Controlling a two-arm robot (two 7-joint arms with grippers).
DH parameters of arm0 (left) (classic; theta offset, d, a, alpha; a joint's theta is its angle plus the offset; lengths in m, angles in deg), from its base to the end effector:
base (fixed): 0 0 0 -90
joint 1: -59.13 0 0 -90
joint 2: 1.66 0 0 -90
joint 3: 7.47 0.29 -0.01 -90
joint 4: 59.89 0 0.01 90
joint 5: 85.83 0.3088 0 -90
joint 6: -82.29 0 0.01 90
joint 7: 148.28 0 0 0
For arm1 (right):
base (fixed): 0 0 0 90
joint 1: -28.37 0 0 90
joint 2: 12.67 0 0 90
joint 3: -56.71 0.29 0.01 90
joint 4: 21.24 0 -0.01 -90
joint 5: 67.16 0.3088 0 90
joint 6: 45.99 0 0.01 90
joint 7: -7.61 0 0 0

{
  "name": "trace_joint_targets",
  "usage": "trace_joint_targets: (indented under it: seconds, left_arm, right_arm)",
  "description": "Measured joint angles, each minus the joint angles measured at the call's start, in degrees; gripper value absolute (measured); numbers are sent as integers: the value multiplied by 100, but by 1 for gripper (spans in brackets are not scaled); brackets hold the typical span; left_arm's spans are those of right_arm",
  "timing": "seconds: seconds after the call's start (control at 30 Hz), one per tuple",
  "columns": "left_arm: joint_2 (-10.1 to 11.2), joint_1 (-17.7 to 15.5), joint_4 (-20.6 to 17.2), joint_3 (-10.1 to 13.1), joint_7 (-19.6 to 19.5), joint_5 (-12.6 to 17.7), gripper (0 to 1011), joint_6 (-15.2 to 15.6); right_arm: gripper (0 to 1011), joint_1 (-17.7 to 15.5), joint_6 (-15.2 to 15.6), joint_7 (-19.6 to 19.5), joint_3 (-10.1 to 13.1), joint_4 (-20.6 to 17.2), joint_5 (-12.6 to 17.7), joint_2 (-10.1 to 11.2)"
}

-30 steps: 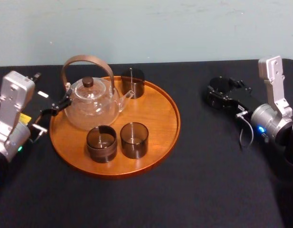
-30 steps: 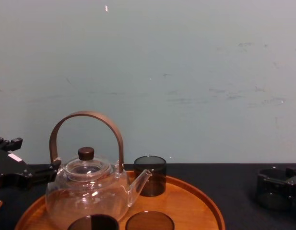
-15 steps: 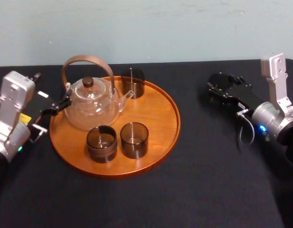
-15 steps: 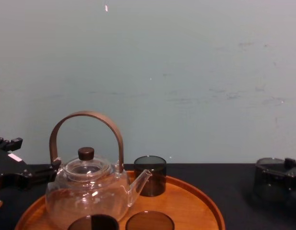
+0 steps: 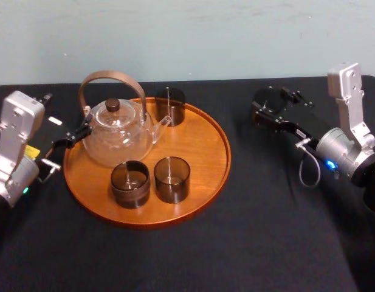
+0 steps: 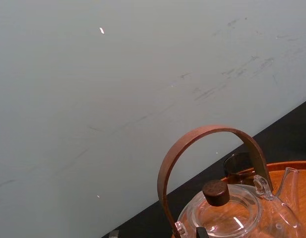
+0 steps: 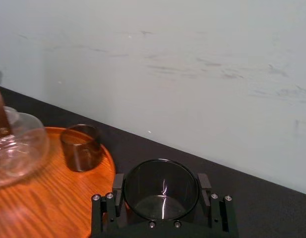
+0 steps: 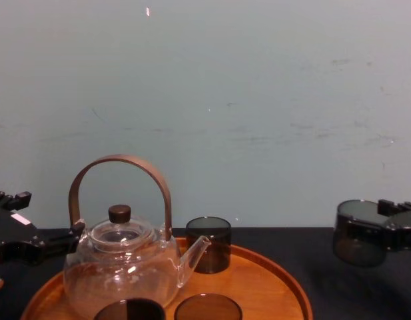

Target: Pick up the glass from the table and place it on the tray.

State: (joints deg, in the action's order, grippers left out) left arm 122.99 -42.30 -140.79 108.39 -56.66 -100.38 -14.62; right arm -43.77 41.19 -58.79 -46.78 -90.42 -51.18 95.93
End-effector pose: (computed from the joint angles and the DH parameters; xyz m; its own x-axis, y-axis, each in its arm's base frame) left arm 0.3581 0.0827 -0.3023 0.2922 0.8803 0.3738 -0.9553 0.2873 0.0702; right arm 0.4087 -0.0643 -0.3025 0.4930 -0.8675 0.0663 0.8686 0.4865 -0.0936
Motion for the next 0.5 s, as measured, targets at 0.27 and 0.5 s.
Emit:
trace_joint_targets:
  seconds: [0.27, 0.5]
  left_arm:
    - [0, 0, 0, 0, 0, 0, 1010, 0]
    - [0, 0, 0, 0, 0, 0, 1010, 0]
  right_arm:
    - [902, -143, 37, 49, -178, -393, 22, 19]
    - [902, -160, 34, 111, -343, -488, 64, -29]
